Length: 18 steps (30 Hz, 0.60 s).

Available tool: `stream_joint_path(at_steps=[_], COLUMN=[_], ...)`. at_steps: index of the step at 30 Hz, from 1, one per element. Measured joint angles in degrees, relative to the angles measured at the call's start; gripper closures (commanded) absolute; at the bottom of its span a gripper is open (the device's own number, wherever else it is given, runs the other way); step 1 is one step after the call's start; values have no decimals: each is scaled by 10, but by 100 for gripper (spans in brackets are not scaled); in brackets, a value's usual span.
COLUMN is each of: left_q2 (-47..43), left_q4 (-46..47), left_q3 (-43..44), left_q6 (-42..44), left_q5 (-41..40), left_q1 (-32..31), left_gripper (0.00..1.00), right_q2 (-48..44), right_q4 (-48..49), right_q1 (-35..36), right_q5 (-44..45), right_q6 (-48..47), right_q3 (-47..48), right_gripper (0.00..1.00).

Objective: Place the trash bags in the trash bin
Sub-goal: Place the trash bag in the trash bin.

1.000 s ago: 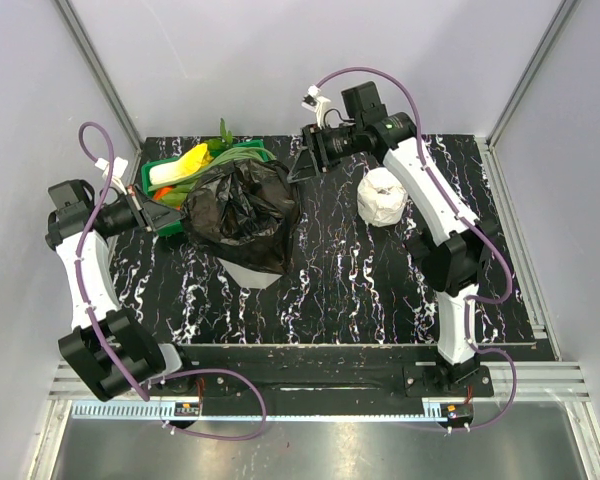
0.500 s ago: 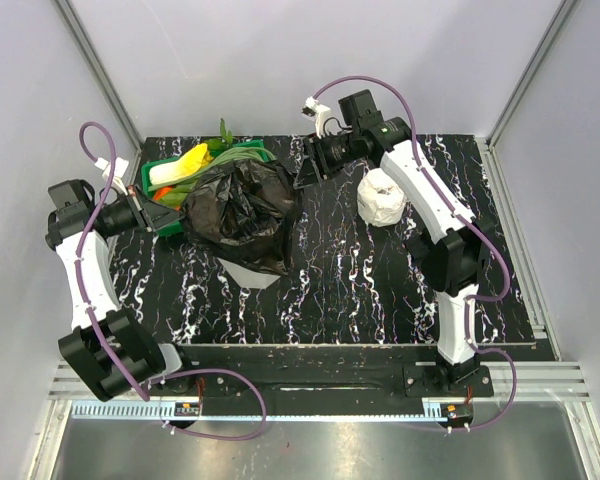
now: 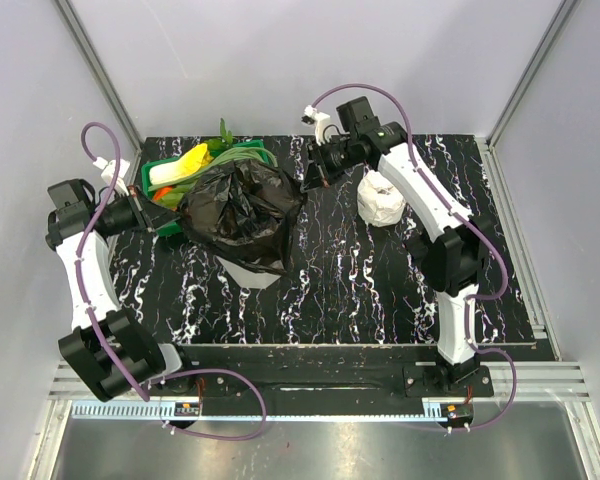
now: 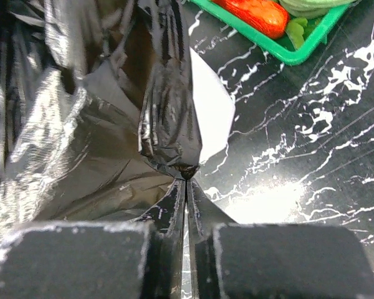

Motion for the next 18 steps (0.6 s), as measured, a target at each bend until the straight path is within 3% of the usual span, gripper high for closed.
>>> stream_joint_path(at_steps=[18], left_q2=[-8], left_q4=[33], left_q3=[-51], left_q6=[77], left_q5=[-153], left_q1=[-20], left_gripper=[100], right_q2=[-8], right_q4=[78], right_q1=[22], right_q5=[106], right_q6=[-26], right_q3=[-146], right_gripper=[95])
